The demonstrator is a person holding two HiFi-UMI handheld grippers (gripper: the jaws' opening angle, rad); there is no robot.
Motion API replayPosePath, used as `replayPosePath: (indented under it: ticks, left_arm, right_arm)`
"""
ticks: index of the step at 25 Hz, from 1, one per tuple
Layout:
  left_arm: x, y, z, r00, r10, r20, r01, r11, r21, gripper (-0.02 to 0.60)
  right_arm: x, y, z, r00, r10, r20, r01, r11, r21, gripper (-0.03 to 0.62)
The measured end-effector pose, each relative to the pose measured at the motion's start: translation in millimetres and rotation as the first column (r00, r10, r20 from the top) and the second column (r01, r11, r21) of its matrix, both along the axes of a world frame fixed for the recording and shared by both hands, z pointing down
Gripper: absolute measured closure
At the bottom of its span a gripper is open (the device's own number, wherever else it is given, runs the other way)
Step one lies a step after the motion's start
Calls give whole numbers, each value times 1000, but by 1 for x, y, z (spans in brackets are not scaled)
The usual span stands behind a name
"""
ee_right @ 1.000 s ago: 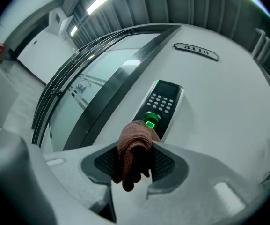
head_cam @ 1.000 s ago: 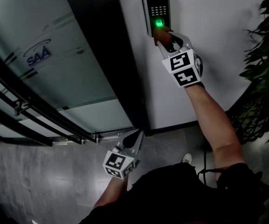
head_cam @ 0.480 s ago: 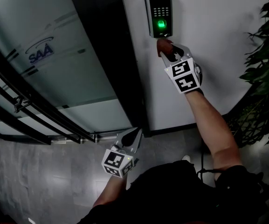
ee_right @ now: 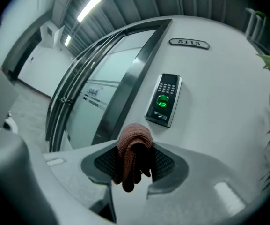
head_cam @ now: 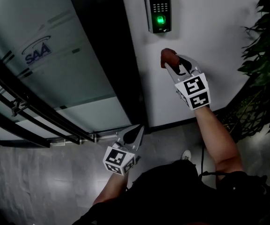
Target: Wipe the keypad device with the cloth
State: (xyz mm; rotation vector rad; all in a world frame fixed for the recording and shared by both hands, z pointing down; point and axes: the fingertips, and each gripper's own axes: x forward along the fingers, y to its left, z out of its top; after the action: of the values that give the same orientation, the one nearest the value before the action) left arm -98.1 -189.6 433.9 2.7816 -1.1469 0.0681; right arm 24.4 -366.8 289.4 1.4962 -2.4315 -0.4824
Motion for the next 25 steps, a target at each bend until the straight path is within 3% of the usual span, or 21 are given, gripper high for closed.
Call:
replayPosePath:
  ticks: [4,12,19,25]
  left_arm:
    - [-3,6,6,999,42,7,-42,999,-2,566]
    - [6,21,-5,999,45,-27,-44,999,21,566]
    - [39,44,-17,997,13,-72,-11,1000,28,566]
    - [70,76,-18,998,-27,-59,29,999,32,566]
  right_arm:
    - [-3,68,35,993,-80,88,85,995,-48,447]
    - [10,172,110,986,-94,139,122,971,-206,447]
    - [51,226,119,971,-76,226,135,957,-257,447]
    - [82,263,117,964,-121,237,182,950,-254,448]
